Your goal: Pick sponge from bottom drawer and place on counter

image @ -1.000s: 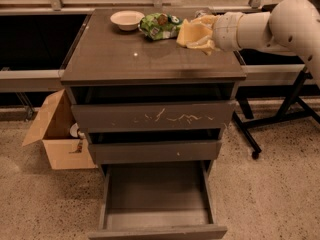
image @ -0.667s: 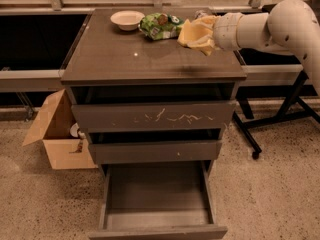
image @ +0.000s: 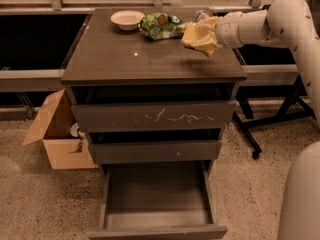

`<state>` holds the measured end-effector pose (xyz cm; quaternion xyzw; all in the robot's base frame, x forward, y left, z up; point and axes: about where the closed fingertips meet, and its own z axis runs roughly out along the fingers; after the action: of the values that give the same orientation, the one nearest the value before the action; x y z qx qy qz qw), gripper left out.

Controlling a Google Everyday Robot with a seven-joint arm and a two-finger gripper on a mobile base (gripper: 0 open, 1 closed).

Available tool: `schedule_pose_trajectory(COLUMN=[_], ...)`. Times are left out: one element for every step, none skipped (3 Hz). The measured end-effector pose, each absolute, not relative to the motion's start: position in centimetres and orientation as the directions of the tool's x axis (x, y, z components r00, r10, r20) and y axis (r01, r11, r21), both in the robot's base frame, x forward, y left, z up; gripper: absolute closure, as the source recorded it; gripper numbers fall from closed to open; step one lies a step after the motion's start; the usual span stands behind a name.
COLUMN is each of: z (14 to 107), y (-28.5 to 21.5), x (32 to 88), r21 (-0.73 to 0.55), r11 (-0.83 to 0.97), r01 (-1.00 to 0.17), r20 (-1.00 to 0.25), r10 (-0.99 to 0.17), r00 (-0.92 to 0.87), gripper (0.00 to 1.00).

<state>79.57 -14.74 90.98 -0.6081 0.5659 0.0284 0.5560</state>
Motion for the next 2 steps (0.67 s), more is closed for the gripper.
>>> schedule_pose_trajectory(z=[90.54,90.32], y=[-15.1,-15.41], x=[80.3,80.68], r21=[-0.624,-0.614], r11=[0.253,0.248], r01=[-0.739,-0.749], r20=[-0.67,-0.67], r10=[-0.661,-0.665], r00=[0.34,0.33], gripper=[0.28,0.01])
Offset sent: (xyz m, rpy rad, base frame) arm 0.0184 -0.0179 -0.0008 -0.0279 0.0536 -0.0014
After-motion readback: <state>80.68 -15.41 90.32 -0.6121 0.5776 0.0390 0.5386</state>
